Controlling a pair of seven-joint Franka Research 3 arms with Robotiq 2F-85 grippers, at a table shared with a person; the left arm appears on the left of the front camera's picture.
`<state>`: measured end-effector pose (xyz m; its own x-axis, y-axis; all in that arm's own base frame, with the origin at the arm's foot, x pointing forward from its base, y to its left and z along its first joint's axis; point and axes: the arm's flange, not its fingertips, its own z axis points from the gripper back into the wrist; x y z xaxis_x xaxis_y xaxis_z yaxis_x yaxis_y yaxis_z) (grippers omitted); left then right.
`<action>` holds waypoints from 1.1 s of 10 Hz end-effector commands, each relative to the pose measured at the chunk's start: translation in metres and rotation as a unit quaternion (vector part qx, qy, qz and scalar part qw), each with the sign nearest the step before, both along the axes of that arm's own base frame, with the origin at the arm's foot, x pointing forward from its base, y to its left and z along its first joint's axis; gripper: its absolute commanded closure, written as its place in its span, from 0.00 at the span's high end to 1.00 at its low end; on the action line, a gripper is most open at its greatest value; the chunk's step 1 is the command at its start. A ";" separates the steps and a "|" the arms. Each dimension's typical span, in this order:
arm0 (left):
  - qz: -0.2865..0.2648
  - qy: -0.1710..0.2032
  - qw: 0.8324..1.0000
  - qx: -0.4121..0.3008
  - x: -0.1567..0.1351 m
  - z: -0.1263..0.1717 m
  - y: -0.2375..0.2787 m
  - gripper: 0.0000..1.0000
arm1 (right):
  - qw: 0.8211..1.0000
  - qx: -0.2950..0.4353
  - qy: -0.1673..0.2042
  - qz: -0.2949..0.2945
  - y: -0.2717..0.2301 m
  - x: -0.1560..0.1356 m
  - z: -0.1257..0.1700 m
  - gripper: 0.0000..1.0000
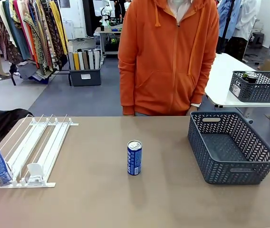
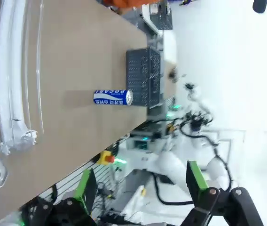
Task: Retrieve and store the cans from the dispenser.
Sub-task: Pick up one can from the Automatic Can Dispenser and place it in the middle of the table.
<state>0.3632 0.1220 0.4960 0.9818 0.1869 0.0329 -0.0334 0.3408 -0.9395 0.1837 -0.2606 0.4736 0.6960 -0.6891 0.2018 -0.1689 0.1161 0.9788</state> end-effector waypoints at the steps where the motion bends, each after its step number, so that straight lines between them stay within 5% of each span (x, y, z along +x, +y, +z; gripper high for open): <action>1: 0.008 -0.022 0.997 -0.077 0.009 -0.020 0.006 1.00 | 1.000 0.004 -0.011 -0.003 -0.001 0.003 0.004 1.00; 2: 0.025 0.007 0.995 -0.094 0.009 -0.025 0.014 1.00 | 1.000 0.004 -0.011 -0.003 -0.001 0.003 0.004 1.00; 3: 0.017 0.004 0.999 -0.037 -0.001 -0.019 0.015 1.00 | 1.000 0.004 -0.011 -0.003 -0.001 0.003 0.004 1.00; 11: 0.017 0.004 0.999 -0.037 -0.001 -0.019 0.015 1.00 | 1.000 0.004 -0.011 -0.003 -0.001 0.003 0.004 1.00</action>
